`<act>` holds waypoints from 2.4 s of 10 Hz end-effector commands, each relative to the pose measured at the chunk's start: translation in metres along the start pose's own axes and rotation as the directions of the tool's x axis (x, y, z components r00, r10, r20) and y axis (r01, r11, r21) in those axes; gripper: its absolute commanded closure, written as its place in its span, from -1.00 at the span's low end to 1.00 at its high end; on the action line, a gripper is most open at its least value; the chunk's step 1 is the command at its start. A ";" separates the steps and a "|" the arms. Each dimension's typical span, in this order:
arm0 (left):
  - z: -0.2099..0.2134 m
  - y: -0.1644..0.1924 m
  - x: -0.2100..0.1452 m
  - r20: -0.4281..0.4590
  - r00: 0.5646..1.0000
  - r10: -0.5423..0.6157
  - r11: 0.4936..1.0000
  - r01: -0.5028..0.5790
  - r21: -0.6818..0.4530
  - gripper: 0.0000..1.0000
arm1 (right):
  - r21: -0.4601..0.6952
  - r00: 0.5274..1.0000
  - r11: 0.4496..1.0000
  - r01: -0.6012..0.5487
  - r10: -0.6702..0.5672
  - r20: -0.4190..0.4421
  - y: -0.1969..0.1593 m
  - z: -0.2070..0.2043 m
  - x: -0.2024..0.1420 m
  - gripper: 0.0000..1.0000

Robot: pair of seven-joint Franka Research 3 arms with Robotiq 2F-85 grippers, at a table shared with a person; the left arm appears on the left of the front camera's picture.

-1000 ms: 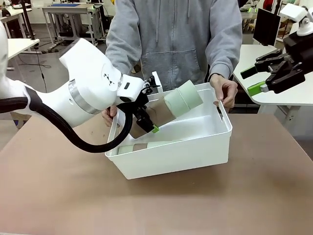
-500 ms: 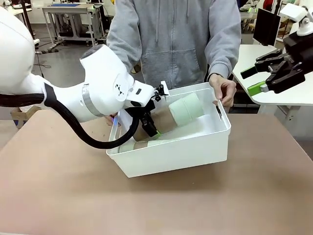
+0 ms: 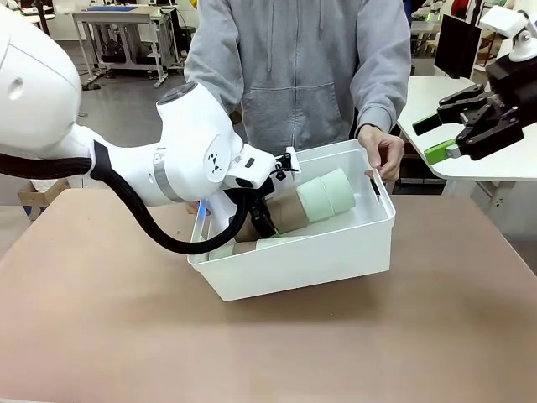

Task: Stack the cups and store them in the basket.
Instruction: Place the stack of Reusable plastic cups into the Pantry Basket.

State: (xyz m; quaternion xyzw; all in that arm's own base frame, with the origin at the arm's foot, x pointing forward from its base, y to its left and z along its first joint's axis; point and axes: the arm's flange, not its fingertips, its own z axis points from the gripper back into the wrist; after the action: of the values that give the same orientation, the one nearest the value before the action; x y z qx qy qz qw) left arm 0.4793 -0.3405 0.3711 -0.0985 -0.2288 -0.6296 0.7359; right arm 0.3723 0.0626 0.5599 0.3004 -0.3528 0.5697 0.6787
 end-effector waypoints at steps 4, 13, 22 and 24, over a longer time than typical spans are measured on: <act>0.007 -0.004 0.006 -0.001 0.999 -0.037 0.997 0.037 -0.061 -1.00 | 0.003 1.000 1.000 0.023 -0.023 0.021 -0.001 0.000 0.005 -1.00; 0.250 -0.002 -0.049 0.399 0.913 0.081 0.955 0.043 -0.293 -1.00 | 0.003 1.000 1.000 0.023 -0.023 0.021 -0.001 0.000 0.005 -1.00; 0.378 -0.007 -0.262 0.647 0.755 0.110 0.971 0.058 -0.233 -1.00 | 0.003 1.000 1.000 0.023 -0.023 0.021 -0.001 0.000 0.005 -1.00; 0.378 -0.007 -0.262 0.647 0.755 0.110 0.971 0.058 -0.233 -1.00 | 0.003 1.000 1.000 0.023 -0.023 0.021 -0.001 0.000 0.005 -1.00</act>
State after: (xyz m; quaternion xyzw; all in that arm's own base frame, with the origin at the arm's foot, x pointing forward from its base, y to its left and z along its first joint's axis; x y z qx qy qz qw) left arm 0.3669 0.0570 0.5745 -0.3964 -0.4049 -0.5691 0.5959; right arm 0.3728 0.0622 0.5597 0.3003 -0.3522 0.5692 0.6795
